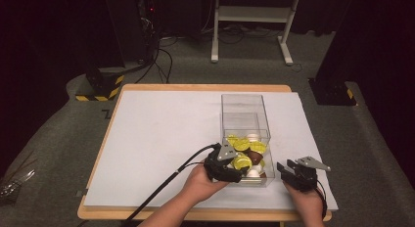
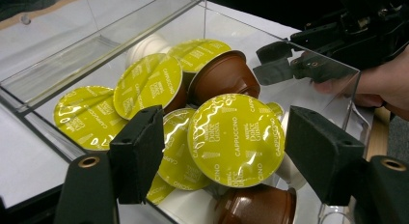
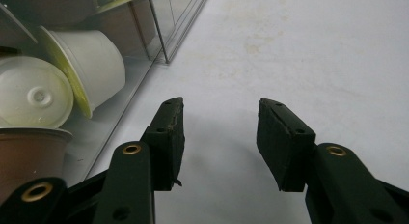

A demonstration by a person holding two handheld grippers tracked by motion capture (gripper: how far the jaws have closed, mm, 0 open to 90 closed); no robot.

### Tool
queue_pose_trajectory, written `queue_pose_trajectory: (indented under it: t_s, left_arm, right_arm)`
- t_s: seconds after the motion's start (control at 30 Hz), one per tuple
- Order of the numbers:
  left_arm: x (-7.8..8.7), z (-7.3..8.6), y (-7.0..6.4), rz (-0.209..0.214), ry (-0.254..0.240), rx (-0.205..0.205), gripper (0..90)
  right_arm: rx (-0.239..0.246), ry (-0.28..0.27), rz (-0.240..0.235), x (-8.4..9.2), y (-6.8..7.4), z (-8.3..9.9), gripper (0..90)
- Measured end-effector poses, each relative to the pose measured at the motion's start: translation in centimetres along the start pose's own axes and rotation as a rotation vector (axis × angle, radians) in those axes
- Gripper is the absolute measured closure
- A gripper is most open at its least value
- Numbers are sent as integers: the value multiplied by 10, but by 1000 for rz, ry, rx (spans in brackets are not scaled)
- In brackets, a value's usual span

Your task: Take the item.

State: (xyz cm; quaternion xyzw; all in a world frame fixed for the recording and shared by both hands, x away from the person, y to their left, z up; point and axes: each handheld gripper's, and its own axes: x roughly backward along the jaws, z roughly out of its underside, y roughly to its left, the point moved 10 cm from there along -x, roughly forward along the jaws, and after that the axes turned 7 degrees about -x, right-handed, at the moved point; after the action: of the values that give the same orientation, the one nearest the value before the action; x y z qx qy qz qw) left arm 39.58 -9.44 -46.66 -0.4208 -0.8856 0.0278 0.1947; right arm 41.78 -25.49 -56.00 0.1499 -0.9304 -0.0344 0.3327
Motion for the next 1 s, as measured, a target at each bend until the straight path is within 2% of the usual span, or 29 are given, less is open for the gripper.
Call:
queue_pose_trajectory:
  t_s: [0.27,0.37,0.43,0.63,0.77,1.0]
  left_arm:
    - [-7,8,-2,-4,25,-24,286]
    - [-10,12,-2,0,49,-31,287]
    - [-11,12,-2,-5,41,-11,291]
    - [-11,13,-2,-8,45,-31,311]
    - [-11,13,-4,2,44,-35,366]
    - [-10,13,-5,2,32,-47,377]
  right_arm:
    - [-1,-1,0,0,0,0,529]
    - [-2,0,0,0,0,0,529]
    - [-1,1,0,0,0,0,529]
    - [-3,-1,-2,0,0,0,529]
    - [-5,-2,-2,0,0,0,529]
    - [-7,-3,-3,0,0,0,529]
